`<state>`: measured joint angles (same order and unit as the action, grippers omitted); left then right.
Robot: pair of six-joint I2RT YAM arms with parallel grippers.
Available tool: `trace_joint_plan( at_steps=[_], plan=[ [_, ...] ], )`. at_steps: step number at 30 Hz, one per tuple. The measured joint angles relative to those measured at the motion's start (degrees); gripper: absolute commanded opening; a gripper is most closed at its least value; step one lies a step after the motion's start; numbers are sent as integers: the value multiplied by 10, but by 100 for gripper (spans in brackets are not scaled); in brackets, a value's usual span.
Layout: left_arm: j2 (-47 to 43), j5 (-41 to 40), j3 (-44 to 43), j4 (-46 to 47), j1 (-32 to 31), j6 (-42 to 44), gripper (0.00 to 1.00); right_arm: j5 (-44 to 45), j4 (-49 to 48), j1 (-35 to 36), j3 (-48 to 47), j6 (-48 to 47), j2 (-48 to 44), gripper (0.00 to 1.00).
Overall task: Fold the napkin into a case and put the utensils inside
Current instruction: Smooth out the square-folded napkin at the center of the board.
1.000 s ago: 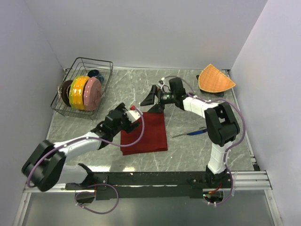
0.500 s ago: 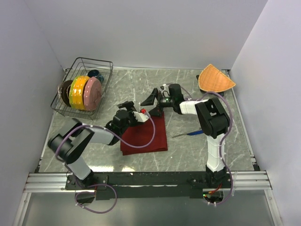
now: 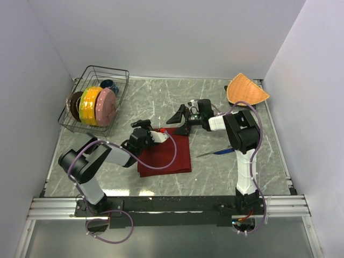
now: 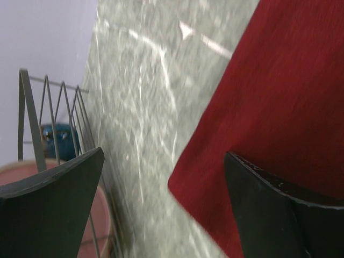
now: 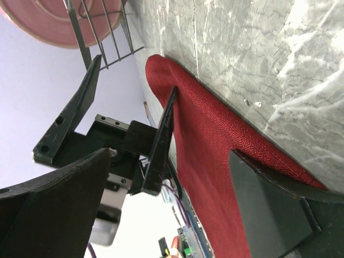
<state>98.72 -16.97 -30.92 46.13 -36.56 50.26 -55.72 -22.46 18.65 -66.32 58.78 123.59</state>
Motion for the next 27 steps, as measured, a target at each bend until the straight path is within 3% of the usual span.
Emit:
trace_joint_plan(
  at_steps=[7, 12, 17, 21, 27],
  plan=[
    [-30, -1, 12, -42, 8, -12, 99, -7, 66, -3, -5, -54, -24, 100],
    [-33, -6, 12, -48, 7, -21, 99, -13, 157, 3, 77, -96, -170, 100],
    [-39, -9, 13, -53, 4, -33, 99, -25, 188, 26, 191, -109, -327, 100],
    [-43, -10, 17, -55, 0, -38, 99, -25, 187, 52, 256, -99, -325, 100],
    [-43, -14, 17, -56, -1, -45, 99, -26, 174, 73, 262, -90, -269, 100]
  ],
)
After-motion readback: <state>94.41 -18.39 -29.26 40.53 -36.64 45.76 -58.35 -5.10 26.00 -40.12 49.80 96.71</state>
